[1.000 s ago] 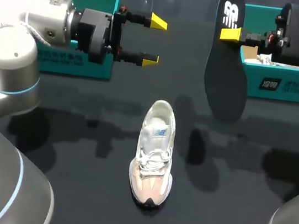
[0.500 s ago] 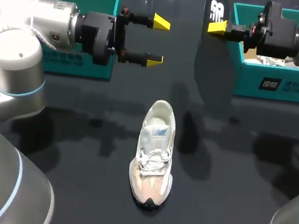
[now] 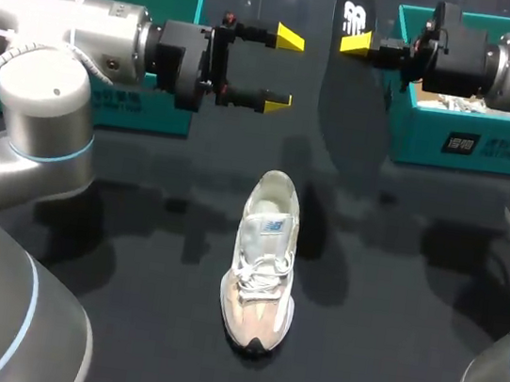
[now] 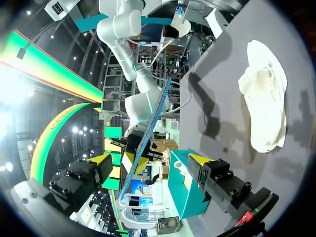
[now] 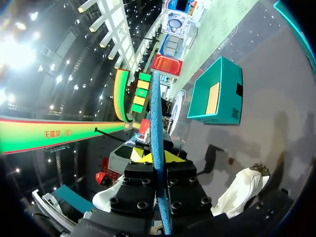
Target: Take the shoe out of the shoebox, open the shoe tongue, remove and reinsert the insole, then place the shoe into the shoebox
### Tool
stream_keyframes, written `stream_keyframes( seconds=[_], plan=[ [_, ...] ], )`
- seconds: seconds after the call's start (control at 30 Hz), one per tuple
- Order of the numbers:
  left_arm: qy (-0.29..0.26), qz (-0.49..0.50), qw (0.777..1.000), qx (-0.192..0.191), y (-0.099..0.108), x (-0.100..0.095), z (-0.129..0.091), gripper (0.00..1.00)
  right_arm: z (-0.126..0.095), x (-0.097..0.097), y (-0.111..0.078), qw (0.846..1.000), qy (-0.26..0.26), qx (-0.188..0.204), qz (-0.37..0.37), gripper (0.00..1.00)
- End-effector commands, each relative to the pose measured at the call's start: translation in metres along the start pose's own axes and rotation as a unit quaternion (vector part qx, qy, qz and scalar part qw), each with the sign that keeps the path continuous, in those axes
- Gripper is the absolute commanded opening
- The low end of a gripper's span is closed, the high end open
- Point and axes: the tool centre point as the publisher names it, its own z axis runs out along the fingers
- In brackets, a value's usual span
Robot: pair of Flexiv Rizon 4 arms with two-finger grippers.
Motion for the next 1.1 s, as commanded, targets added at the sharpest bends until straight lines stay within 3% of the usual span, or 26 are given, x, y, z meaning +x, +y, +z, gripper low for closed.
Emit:
stream_keyframes(
  seconds=[0.03,0.4,0.6,0.63,0.7,0.83,0.93,1.03,1.1],
  plan=[
    [0.0,0.007,1.0,-0.017,0.006,0.004,0.028,1.0,0.019,-0.021,0.024,0.998,0.029,0.034,0.034,0.0],
    [-0.012,0.009,1.0,-0.013,0.009,0.002,0.032,1.0,0.019,-0.026,0.027,0.998,0.027,0.029,0.047,0.0],
    [-0.007,0.008,1.0,-0.017,0.017,0.01,0.046,1.0,0.023,-0.031,0.03,0.995,0.031,0.042,0.08,0.0],
    [-0.007,0.007,1.0,-0.018,0.018,0.01,0.047,0.96,0.022,-0.031,0.029,0.995,0.031,0.041,0.085,0.0],
    [-0.007,0.008,1.0,-0.022,0.021,0.011,0.048,0.66,0.021,-0.032,0.028,0.994,0.031,0.046,0.096,0.0],
    [-0.01,0.009,0.999,-0.031,0.026,0.012,0.049,0.64,0.019,-0.034,0.025,0.992,0.026,0.045,0.112,0.0],
    [-0.014,0.012,0.999,-0.032,0.027,0.011,0.051,0.51,0.018,-0.036,0.024,0.991,0.024,0.043,0.125,0.0],
    [-0.015,0.014,0.999,-0.029,0.027,0.012,0.055,0.55,0.02,-0.038,0.023,0.99,0.026,0.044,0.131,0.0],
    [-0.014,0.015,0.999,-0.028,0.028,0.013,0.058,0.52,0.021,-0.039,0.023,0.99,0.027,0.044,0.132,0.0]
  ],
)
